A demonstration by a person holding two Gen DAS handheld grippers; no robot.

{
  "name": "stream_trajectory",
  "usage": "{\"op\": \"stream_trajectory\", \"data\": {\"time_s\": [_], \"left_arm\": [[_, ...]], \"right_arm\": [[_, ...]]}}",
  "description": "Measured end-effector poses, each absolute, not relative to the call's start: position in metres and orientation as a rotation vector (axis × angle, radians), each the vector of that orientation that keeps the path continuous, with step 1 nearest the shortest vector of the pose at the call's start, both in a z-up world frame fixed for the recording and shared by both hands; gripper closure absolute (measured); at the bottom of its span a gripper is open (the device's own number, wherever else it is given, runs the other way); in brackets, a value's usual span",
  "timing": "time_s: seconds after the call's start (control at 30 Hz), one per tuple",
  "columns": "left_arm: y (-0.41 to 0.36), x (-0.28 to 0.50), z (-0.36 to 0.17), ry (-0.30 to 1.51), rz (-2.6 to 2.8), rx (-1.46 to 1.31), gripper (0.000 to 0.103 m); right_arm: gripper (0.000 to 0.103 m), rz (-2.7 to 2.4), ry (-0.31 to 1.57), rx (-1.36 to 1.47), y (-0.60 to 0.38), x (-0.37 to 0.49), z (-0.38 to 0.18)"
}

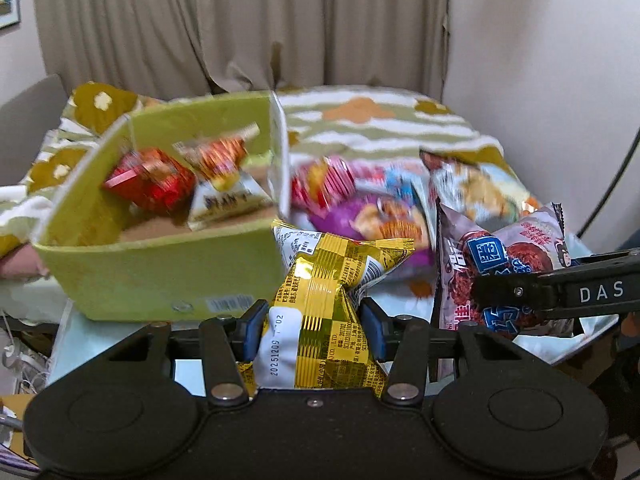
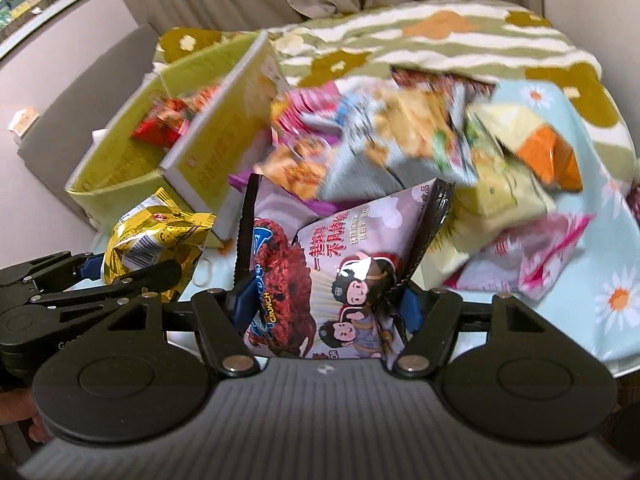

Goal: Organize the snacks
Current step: 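Carry both bags into the yellow box and open both tools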

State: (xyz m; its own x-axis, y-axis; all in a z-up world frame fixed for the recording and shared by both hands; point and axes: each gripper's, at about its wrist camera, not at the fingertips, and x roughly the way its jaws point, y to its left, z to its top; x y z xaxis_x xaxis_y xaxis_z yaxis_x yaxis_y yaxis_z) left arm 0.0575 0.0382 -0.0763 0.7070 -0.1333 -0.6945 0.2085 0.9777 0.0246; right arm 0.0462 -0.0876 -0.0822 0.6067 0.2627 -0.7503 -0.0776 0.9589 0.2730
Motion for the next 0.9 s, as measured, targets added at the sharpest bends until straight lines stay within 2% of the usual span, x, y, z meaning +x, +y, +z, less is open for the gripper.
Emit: {"op": "stream_trajectory", "data": {"time_s": [0.23, 0.47, 0.67, 0.9], "left_arm": [[0.066, 0.065, -0.034, 0.665, -0.106, 0.073, 0.049], [0.12, 0.109, -0.009, 0.631, -0.037, 0.063, 0.049], [0.161, 0.168, -0.018, 0.683, -0.025, 0.066, 0.049], [0.189, 0.223, -0.048, 0.774, -0.062, 0.067, 0.049]], "right_arm": [[0.02, 0.253, 0.792, 0.187, -0.064, 0.058, -0.032], [0.02, 0.273, 0.727, 0.182, -0.02, 0.099, -0.001], [0.02, 0.277, 0.719, 0.173, 0.03, 0.151, 0.006], [0.02, 0.239, 0.768, 0.147, 0.074, 0.199, -0.009]]}}
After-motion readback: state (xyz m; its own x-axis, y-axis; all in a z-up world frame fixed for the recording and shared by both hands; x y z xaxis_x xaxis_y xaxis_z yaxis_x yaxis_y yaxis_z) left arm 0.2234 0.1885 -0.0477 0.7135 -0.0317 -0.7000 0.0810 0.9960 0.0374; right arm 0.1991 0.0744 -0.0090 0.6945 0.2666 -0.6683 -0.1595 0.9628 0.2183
